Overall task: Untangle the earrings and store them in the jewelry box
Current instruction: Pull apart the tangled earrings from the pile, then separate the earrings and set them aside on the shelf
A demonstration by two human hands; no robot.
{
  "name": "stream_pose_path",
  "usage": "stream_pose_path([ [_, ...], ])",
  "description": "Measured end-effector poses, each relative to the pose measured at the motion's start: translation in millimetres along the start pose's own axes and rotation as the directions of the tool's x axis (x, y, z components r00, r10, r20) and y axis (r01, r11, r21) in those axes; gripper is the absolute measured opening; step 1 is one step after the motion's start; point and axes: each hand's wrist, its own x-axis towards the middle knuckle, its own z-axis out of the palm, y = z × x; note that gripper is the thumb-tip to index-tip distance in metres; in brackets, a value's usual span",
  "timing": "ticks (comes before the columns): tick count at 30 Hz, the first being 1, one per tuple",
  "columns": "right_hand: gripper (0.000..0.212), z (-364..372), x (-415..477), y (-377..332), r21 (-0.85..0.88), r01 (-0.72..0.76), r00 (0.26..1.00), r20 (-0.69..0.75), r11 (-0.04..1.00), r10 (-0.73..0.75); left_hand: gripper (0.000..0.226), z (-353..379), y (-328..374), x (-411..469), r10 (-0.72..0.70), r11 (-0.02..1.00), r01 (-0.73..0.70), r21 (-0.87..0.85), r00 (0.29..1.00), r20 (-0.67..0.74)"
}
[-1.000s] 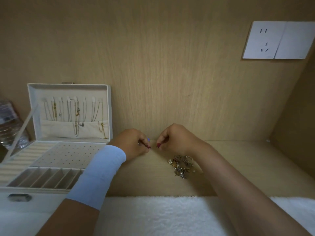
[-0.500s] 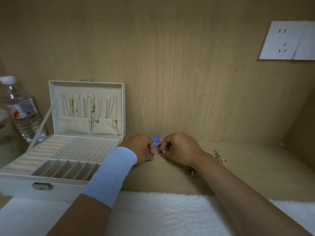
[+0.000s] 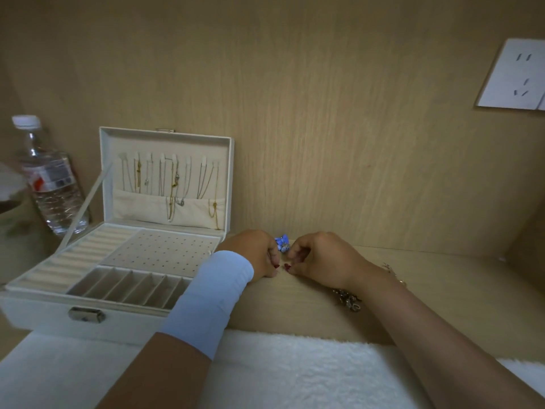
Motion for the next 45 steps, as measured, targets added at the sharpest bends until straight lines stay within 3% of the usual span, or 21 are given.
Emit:
stream_pose_path([
  [2, 0.022, 3.5, 1.1, -1.1, -0.001, -0.009, 1.000, -0.001, 1.000, 0.009, 0.010, 2.6, 0.5, 2.7, -0.013, 1.000, 0.013, 0.006, 1.000, -0.026],
  [8, 0.011, 11.8, 5.0, -6.3, -0.010, -0.017, 0.999, -0.044, 1.000, 0.017, 0.007, 10.3, 0.6, 6.5, -0.056, 0.998, 0.061, 0.032, 0.988, -0.143],
  [13, 0.015, 17.3, 9.9, -8.0, -0.039, 0.001, 0.996, -0.094, 0.999, -0.004, 0.006, 12.9, -2.1, 10.8, -0.076, 0.997, 0.074, -0.015, 0.987, -0.145],
  [22, 0.018, -30.2, -3.6, 2.4, 0.124, -0.082, 0.988, -0.123, 0.989, 0.097, 0.012, 0.0, -2.4, 8.2, -0.045, 0.999, 0.042, -0.034, 0.993, -0.107],
  [27, 0.016, -68.0, -28.2, 23.9, 0.030, -0.113, 0.993, -0.007, 0.993, 0.114, 0.015, -6.1, 28.9, 1.4, 0.077, 0.980, -0.107, -0.170, 0.981, -0.178],
  [31, 0.020, -59.5, -46.8, 37.2, 0.016, -0.112, 0.994, 0.005, 0.994, 0.112, 0.017, 15.3, 60.3, -4.4, 0.195, 0.971, -0.214, -0.105, 0.967, -0.164],
  [34, 0.019, -51.5, -52.3, 40.9, 0.067, -0.103, 0.995, 0.023, 0.992, 0.102, 0.016, 30.6, 63.7, -4.1, 0.229, 0.973, -0.228, 0.016, 0.966, -0.118],
  [38, 0.011, -47.4, -51.7, 43.4, 0.104, -0.096, 0.992, 0.094, 0.990, 0.086, 0.013, 37.7, 60.9, -4.5, 0.226, 0.974, -0.227, -0.011, 0.971, -0.079],
  [45, 0.011, -58.5, -47.4, 50.7, -0.085, -0.151, 0.979, 0.122, 0.985, 0.161, 0.010, 37.9, 55.2, -0.8, 0.200, 0.975, -0.206, -0.085, 0.977, -0.070],
])
